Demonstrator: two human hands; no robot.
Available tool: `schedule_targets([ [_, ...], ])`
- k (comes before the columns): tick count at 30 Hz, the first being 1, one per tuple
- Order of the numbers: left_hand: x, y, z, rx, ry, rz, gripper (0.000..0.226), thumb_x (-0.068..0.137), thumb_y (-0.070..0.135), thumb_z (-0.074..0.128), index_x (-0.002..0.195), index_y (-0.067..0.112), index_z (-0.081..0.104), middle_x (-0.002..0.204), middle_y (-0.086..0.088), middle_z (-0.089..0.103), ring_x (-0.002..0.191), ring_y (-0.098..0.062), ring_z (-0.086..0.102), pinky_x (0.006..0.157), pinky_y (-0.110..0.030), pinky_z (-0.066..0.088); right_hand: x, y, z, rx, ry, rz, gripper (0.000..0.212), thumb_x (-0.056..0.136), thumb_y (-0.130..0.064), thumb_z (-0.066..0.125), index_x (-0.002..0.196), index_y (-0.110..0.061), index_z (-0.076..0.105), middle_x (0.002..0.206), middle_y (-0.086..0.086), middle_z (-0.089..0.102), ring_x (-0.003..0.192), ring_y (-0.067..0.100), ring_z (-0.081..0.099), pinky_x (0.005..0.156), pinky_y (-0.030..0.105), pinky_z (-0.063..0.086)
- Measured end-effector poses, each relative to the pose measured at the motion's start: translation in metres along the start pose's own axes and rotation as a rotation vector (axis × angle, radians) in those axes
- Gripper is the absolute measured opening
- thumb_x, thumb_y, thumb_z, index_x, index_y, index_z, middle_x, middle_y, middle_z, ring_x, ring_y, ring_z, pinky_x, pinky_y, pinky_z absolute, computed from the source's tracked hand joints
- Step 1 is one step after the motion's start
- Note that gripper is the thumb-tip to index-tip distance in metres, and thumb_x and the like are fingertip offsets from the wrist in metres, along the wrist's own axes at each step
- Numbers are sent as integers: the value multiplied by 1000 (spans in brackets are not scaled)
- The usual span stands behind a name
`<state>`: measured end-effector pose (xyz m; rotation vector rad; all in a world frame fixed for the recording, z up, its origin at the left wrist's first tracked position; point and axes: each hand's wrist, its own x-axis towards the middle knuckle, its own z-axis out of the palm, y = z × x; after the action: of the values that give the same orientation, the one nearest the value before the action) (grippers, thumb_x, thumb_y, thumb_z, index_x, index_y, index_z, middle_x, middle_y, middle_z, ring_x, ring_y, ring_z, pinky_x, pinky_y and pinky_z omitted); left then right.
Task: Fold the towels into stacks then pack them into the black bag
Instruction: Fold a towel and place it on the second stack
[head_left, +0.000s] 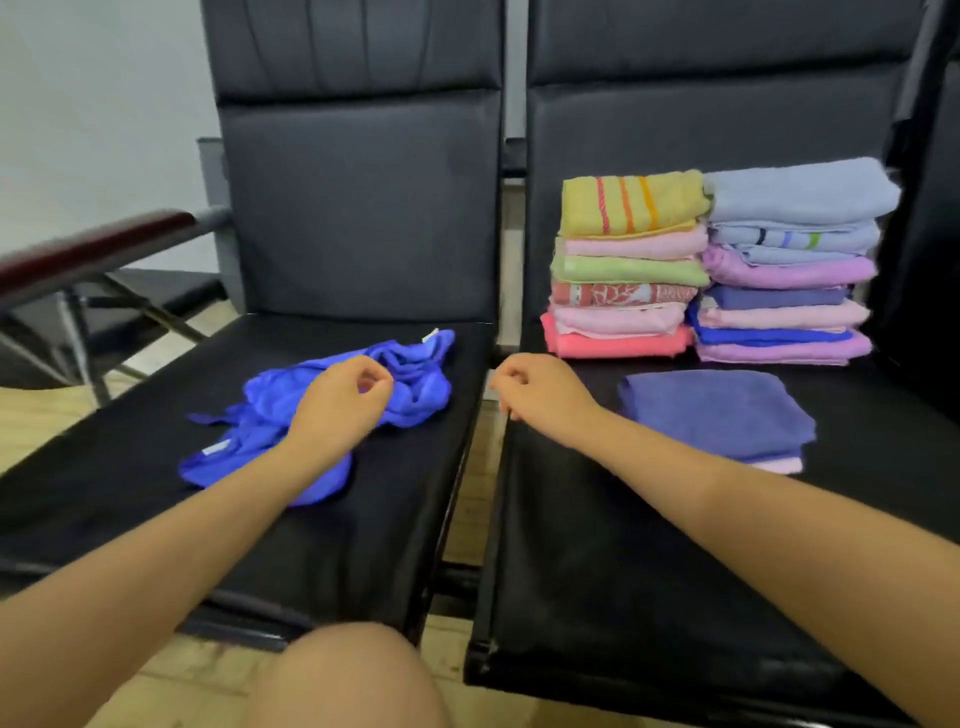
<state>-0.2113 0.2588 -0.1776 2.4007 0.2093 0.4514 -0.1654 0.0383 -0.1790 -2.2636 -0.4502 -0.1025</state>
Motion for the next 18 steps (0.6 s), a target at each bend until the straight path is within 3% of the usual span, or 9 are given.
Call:
schedule_targets([
  [5,-6,-98,-47,168,171,-108,14,83,11,61,95,13,68,97,-10,64,95,-29,58,87,-37,43,45,-34,67,1,-26,18,17,91,-25,52,95,-16,65,77,-6,60,80,16,56,73,29,44],
  [9,-17,-149,-46,222,159,-254,12,85,29,62,91,20,65,96,-6,65,95,-29,60,81,-38,46,79,-67,102,-109,36,-155,31,95,-45,48,112,-25,64,104,-1,60,98,18,58,80,32,45],
  [12,-18,-154,-36,256,164,-260,14,88,39,57,87,25,61,90,6,64,88,-20,61,71,-32,44,104,-87,125,-298,-61,-276,58,96,-53,44,146,-25,37,134,7,49,120,24,51,89,36,42],
  [14,-17,-152,-34,284,190,-259,17,89,40,55,87,24,61,88,9,64,85,-17,61,68,-30,40,118,-90,139,-381,-203,-197,74,95,-59,39,154,-23,13,138,13,46,119,32,52,88,37,42],
  [15,-17,-152,-33,283,201,-257,18,89,40,55,87,24,61,87,9,64,85,-17,61,67,-29,39,121,-88,143,-404,-276,-147,76,95,-60,37,154,-19,12,134,15,51,117,32,54,87,36,41],
  [17,-17,-153,-33,283,205,-262,18,89,41,55,87,24,61,86,10,65,84,-17,61,66,-29,38,123,-78,147,-486,-395,-80,68,97,-58,35,143,-9,37,117,14,64,107,30,60,84,32,39],
  [18,-18,-154,-33,284,206,-263,19,89,42,55,86,24,61,86,10,65,84,-17,61,66,-29,39,122,-73,146,-526,-417,-78,61,97,-57,35,129,-7,52,111,12,66,104,29,60,83,31,38],
])
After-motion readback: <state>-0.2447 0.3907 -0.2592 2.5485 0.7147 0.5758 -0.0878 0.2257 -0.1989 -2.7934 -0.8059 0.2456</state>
